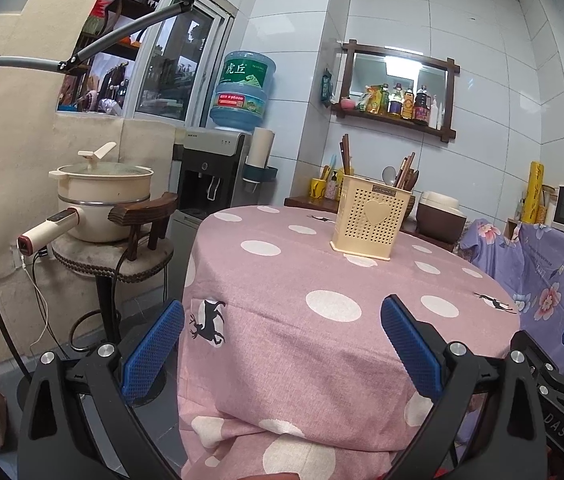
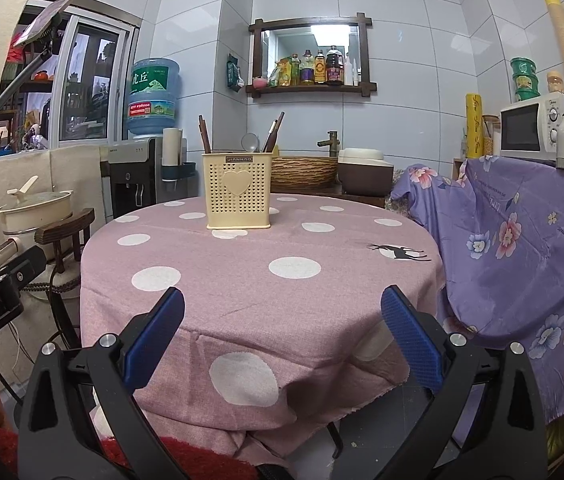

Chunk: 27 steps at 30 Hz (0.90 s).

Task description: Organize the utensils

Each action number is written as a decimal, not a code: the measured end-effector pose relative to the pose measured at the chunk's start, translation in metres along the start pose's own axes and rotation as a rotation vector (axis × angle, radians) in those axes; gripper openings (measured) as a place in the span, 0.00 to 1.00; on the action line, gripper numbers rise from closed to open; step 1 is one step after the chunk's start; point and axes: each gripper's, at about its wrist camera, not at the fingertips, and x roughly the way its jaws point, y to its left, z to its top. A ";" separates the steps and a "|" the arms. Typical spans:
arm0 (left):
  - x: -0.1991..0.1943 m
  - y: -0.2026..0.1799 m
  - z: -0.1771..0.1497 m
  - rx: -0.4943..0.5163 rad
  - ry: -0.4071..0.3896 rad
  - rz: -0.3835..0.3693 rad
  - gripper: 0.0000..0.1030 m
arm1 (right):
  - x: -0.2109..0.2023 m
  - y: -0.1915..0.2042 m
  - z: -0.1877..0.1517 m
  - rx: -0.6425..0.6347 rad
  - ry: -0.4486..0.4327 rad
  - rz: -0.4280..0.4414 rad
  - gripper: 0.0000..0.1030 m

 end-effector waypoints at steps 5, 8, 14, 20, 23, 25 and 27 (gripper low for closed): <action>0.000 0.000 -0.001 0.000 0.003 0.008 0.95 | 0.000 0.000 0.000 -0.001 0.001 0.001 0.94; 0.000 0.000 -0.001 0.003 0.005 0.006 0.95 | 0.001 0.000 -0.001 0.000 0.002 -0.002 0.94; 0.001 -0.001 -0.001 0.006 0.011 -0.001 0.95 | 0.001 0.001 -0.002 0.000 0.002 -0.002 0.94; 0.002 -0.001 -0.002 0.007 0.015 -0.008 0.95 | 0.001 0.001 -0.002 0.000 0.002 -0.002 0.94; 0.002 -0.002 -0.002 0.009 0.016 -0.011 0.95 | 0.001 0.001 -0.002 0.000 0.002 -0.003 0.94; 0.002 -0.002 -0.002 0.010 0.016 -0.011 0.95 | 0.001 0.001 -0.001 0.000 0.002 -0.003 0.94; 0.002 -0.002 -0.002 0.009 0.017 -0.010 0.95 | 0.001 0.001 -0.001 0.001 0.003 -0.002 0.94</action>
